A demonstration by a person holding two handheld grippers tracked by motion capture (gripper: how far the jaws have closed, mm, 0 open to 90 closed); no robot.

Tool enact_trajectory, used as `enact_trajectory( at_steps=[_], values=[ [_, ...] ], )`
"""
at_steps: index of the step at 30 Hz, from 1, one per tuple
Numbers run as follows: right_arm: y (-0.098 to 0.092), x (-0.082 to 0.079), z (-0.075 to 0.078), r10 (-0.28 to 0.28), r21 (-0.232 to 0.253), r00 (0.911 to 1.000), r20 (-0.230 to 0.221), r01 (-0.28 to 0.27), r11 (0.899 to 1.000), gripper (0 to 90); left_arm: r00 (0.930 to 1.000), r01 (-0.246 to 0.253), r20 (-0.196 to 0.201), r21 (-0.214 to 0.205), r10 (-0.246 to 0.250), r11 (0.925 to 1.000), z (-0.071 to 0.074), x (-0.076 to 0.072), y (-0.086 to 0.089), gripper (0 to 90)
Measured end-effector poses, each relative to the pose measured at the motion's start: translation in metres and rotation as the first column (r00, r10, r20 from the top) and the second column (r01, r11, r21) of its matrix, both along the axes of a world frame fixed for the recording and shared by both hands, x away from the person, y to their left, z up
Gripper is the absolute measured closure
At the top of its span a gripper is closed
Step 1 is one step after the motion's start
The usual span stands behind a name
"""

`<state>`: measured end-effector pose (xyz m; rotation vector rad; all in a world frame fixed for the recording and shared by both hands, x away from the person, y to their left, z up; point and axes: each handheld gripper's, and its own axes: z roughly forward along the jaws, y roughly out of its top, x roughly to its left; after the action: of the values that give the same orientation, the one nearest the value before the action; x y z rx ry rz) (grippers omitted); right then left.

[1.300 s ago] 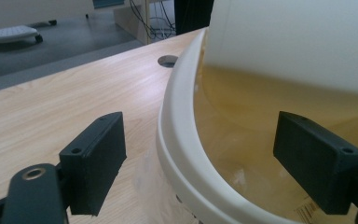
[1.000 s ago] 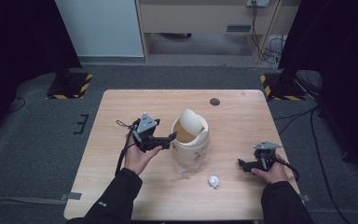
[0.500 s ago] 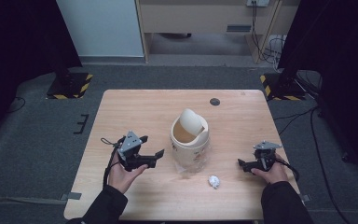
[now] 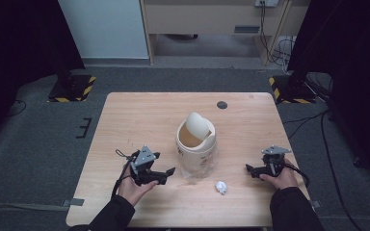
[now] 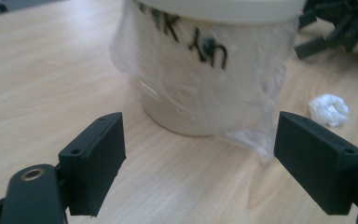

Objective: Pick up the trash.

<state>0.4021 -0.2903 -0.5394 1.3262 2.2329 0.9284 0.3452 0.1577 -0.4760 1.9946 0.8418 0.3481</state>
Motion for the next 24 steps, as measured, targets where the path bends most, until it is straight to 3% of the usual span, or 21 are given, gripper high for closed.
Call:
enact_trajectory(
  at_steps=[3, 9, 15, 18, 24],
  values=[
    [0.0, 0.0, 0.0, 0.001, -0.001, 1.0, 0.001, -0.001, 1.0, 0.6, 0.9987, 0.047, -0.021, 0.049, -0.046, 0.9977, -0.008, -0.005, -0.014, 17.1],
    [0.0, 0.0, 0.0, 0.0, 0.0, 1.0, 0.0, 0.0, 1.0, 0.6, 0.9939, 0.106, -0.039, 0.095, -0.103, 0.9898, -0.015, -0.013, -0.034, 17.7],
    [0.0, 0.0, 0.0, 0.001, -0.001, 1.0, 0.001, -0.001, 1.0, 0.6, 0.9882, 0.147, -0.059, 0.106, -0.141, 0.9835, -0.018, -0.019, -0.047, 19.6],
    [0.0, 0.0, 0.0, 0.001, -0.001, 1.0, 0.001, -0.001, 1.0, 0.6, 0.9815, 0.183, -0.079, 0.118, -0.174, 0.9761, -0.022, -0.023, -0.058, 20.3],
    [0.0, 0.0, 0.0, 0.001, -0.001, 1.0, 0.0, -0.001, 1.0, 0.6, 0.9746, 0.216, -0.085, 0.119, -0.207, 0.9691, -0.025, -0.027, -0.075, 21.5]
  ],
)
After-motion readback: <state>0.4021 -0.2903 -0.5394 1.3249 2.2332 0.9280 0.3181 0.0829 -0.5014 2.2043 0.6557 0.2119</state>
